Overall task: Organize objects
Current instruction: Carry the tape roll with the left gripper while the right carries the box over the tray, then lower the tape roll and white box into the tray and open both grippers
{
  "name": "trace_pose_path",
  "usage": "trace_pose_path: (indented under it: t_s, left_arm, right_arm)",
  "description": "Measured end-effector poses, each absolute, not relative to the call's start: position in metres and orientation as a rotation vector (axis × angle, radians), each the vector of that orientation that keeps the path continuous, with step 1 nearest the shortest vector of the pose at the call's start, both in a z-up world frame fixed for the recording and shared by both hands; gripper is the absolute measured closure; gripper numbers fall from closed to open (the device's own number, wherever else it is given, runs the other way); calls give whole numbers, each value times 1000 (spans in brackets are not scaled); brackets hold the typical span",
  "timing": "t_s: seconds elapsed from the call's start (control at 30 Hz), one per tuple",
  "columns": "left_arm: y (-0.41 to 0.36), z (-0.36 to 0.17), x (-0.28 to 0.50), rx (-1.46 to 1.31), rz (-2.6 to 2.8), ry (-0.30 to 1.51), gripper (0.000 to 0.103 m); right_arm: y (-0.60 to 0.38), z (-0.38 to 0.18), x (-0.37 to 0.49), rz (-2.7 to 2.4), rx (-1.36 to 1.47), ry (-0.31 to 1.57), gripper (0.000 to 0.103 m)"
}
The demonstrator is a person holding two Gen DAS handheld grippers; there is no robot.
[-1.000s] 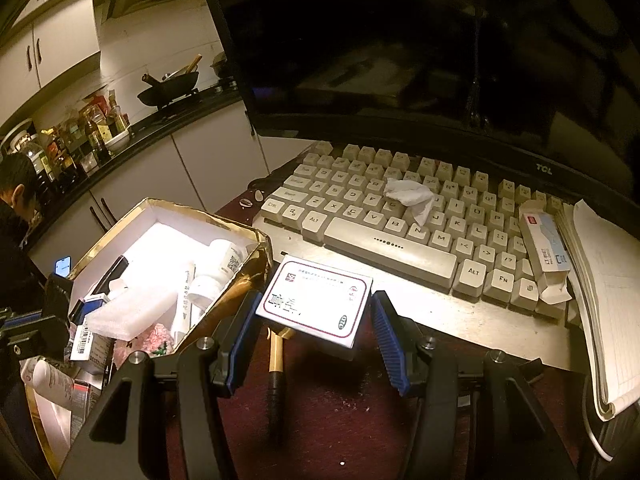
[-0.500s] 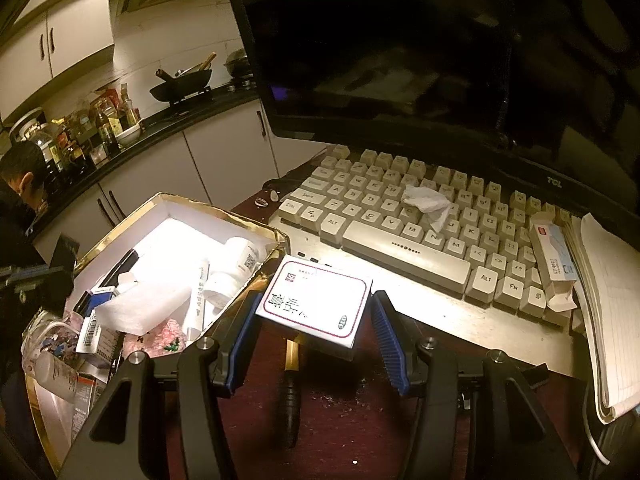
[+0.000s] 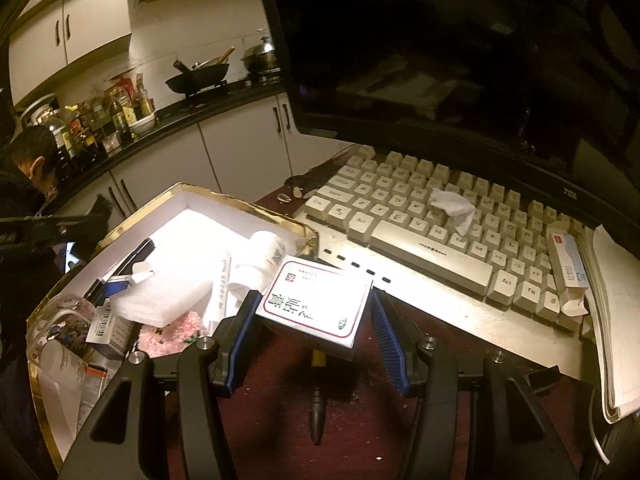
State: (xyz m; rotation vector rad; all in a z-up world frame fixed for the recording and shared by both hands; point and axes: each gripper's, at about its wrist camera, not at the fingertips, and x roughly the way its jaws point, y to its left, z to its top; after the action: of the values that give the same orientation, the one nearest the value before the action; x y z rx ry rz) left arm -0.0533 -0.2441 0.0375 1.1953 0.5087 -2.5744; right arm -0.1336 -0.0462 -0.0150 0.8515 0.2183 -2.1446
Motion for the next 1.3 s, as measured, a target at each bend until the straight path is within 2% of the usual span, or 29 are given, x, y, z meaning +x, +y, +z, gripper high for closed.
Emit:
trace_pose_path:
  t_s: [0.77, 1.07, 1.3]
  left_arm:
    - [-292, 6, -104, 1292, -2536, 644, 94]
    - [-314, -8, -113, 1379, -2489, 818, 94]
    - [-321, -19, -119, 1437, -2442, 865, 94]
  right_arm:
    - [-132, -5, -121, -1983, 850, 385, 48]
    - [-174, -13, -122, -1911, 908, 459, 48]
    - [-188, -23, -121, -1893, 931, 494, 48]
